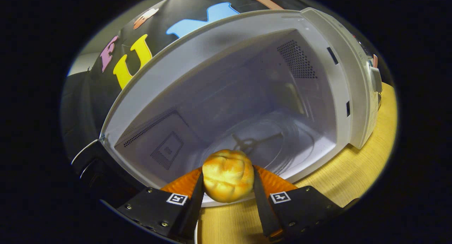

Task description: Open the microwave, put the food inside, and close the microwave door.

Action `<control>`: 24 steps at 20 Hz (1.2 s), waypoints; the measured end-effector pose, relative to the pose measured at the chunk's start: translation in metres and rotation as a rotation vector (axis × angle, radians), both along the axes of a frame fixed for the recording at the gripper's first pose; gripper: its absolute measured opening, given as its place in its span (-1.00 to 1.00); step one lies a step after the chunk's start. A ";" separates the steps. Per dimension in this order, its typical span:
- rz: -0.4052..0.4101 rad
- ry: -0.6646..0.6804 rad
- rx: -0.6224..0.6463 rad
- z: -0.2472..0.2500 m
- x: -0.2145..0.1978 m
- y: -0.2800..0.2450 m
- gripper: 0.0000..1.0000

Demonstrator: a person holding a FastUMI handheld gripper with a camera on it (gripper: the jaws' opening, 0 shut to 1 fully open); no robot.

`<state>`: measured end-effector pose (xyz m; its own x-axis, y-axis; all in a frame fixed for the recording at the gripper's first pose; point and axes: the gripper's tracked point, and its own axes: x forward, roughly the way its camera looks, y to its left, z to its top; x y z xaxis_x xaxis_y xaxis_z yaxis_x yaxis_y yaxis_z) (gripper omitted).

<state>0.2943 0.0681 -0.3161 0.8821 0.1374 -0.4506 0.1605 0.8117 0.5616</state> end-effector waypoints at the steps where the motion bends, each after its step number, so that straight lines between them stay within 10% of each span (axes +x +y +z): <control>1: 0.003 0.003 -0.007 -0.003 0.007 0.003 0.40; 8: 0.001 -0.057 -0.110 -0.013 0.031 0.004 0.42; 17: -0.067 -0.155 -0.071 0.019 0.030 -0.010 0.95; 24: 0.072 -0.165 -0.075 0.056 -0.037 -0.001 0.95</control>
